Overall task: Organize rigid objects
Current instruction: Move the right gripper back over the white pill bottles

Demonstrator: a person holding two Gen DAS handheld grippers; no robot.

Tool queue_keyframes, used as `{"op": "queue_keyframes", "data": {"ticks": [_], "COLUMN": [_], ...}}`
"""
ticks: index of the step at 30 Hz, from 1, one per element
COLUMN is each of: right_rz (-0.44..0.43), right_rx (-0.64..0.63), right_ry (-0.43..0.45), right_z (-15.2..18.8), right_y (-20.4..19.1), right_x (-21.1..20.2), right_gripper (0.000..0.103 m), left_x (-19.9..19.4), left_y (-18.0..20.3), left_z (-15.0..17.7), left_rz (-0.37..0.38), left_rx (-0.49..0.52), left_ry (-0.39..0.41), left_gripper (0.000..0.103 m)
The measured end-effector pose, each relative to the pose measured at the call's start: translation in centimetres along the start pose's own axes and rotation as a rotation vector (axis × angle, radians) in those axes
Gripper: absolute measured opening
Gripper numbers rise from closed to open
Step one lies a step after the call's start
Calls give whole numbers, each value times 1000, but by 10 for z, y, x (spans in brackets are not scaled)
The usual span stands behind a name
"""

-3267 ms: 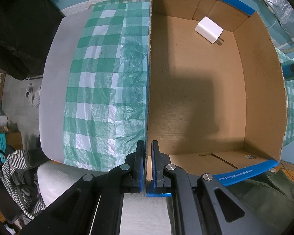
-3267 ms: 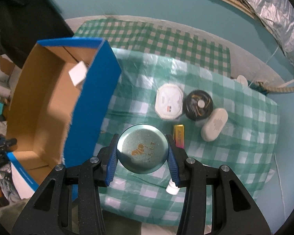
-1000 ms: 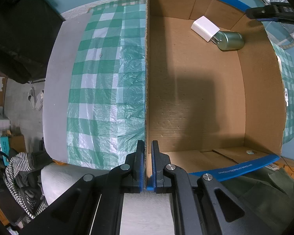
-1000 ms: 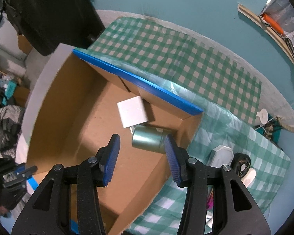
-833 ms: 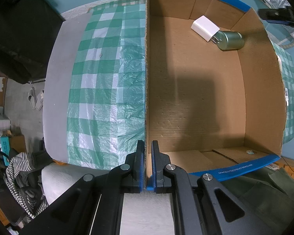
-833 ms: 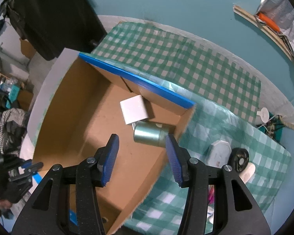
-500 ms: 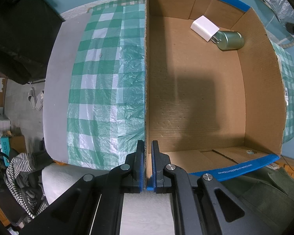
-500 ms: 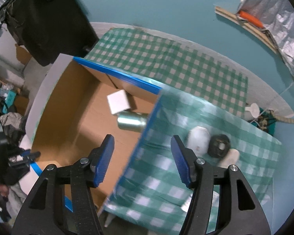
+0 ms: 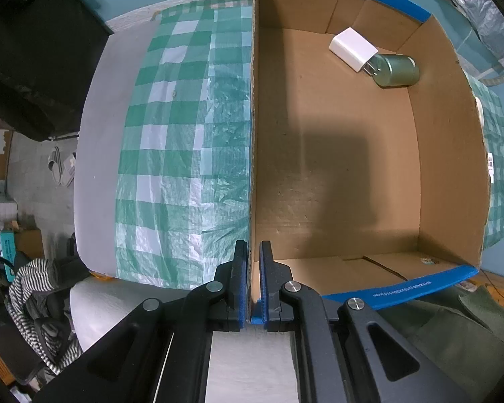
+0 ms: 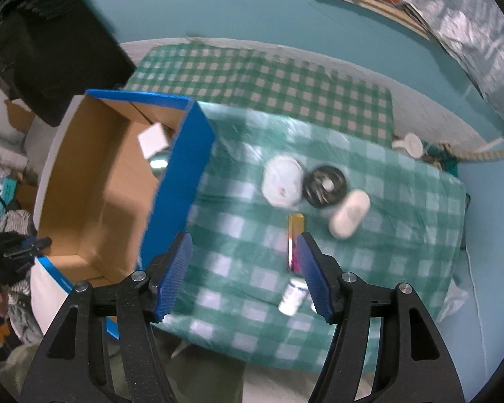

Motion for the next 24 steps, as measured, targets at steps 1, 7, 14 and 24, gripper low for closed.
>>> {"op": "queue_keyframes", "data": {"ticks": [1, 7, 14, 24], "right_rz": [6, 28, 31, 66], "right_rx": [10, 98, 177, 201], "right_ry": [-5, -30, -30, -71], "right_z": [3, 20, 33, 40], "right_y": [5, 39, 78, 114], "right_x": [2, 16, 41, 83], "right_gripper": [65, 65, 65, 65], "left_x": [0, 0, 0, 0], "left_y": [0, 0, 0, 0], "left_z": [0, 1, 1, -1], "left_rz": [1, -1, -1, -2], "left_rx": [0, 0, 0, -2], "left_ry": [0, 2, 1, -3], "left_gripper": [7, 7, 7, 7]}}
Point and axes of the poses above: each gripper's, at about its wrist camera, not at the fingertips, and x roughly the way its jaws point, y to its right, z to its underside, the point moved 1 cm from there along x, roughly the way its jaws point, and after that the axes turned 10 degrees about x, right-handed, at the moved point
